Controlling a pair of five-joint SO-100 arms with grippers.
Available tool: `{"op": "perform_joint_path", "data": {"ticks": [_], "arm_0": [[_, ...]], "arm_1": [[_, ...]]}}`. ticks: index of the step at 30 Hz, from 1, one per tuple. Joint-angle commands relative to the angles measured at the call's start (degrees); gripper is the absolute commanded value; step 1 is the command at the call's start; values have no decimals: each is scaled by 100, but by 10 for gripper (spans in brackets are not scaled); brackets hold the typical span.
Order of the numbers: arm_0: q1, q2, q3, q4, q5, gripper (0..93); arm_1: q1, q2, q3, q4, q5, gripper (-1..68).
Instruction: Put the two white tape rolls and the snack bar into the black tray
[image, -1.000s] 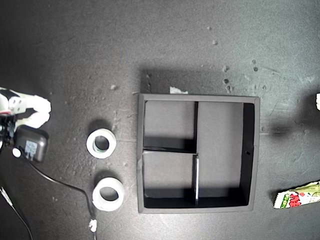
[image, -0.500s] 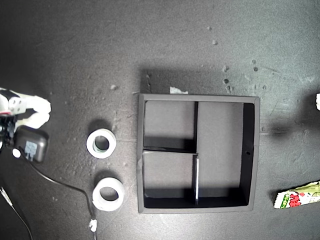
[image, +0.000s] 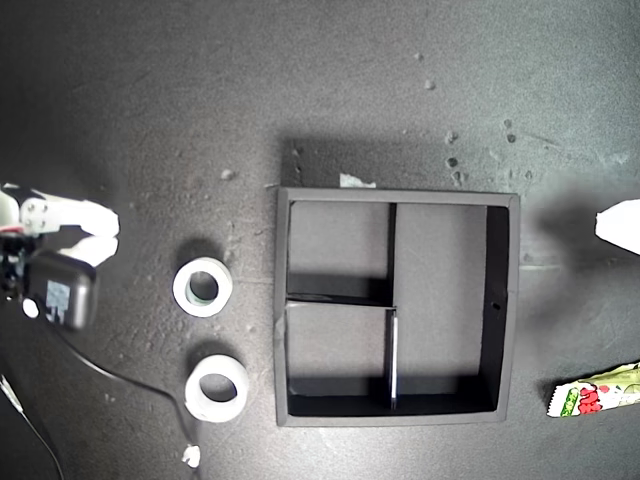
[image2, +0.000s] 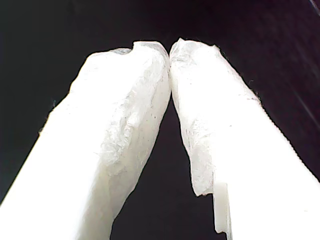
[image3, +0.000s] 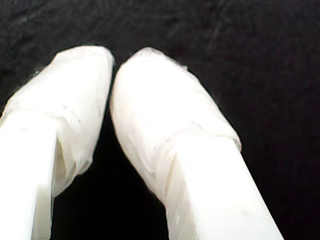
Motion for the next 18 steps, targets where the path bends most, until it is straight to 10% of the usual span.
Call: {"op": "perform_joint_path", "data": {"ticks": [1,10,18], "arm_0": [[264,281,334,-202,-896,0],[677,264,334,-1978,-281,11],[703,264,97,-3067,747,94]], "arm_1": [[97,44,70,-650,993,-1],[457,44,70,-1116,4509,-4],[281,44,70,-2118,3841,-3]]}}
